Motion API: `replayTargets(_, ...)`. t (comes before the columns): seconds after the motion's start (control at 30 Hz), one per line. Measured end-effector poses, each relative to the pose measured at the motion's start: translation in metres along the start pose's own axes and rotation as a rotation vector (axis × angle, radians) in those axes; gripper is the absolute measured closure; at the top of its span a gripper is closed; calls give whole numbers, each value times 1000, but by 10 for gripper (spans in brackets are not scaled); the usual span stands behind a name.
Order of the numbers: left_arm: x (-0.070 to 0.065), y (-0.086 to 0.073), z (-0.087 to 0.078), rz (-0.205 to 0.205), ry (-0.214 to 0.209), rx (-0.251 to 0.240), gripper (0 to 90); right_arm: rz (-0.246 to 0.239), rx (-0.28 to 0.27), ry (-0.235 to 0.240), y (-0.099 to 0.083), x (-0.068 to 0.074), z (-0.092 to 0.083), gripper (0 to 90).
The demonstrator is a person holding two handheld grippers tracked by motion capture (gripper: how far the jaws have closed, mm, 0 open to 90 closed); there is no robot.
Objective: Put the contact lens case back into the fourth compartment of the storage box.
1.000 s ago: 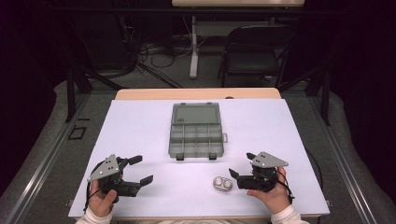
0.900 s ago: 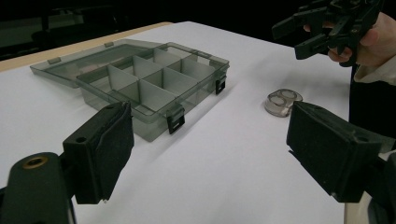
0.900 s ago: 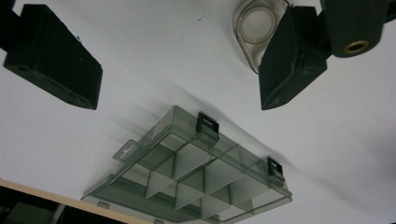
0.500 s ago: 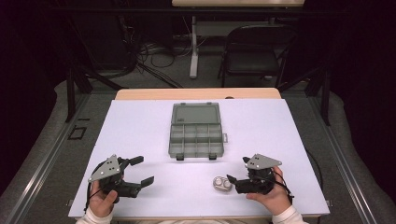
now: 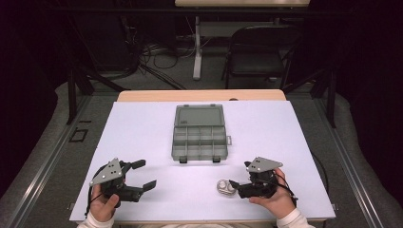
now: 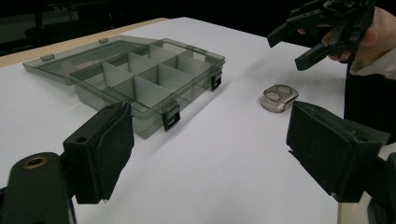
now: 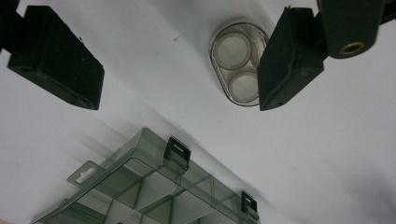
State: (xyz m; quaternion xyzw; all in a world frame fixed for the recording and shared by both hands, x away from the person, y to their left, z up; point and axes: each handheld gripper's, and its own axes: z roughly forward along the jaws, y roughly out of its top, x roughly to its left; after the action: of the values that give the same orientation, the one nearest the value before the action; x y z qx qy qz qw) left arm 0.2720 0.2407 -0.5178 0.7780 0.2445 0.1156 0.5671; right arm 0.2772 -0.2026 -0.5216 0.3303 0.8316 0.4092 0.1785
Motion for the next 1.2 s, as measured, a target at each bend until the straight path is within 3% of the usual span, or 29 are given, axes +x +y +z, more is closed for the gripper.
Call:
replayTargets(0.53, 0, 0, 1, 4, -5, 6, 156, -40, 71, 41, 16, -2, 0, 150)
replayTargets(0.9, -1, 0, 1, 6, 2, 13, 155, -84, 167, 93, 22, -6, 13, 168)
replayTargets(1.2, 0, -1, 1, 6, -1, 13, 156, -113, 200, 136, 23, -4, 22, 186)
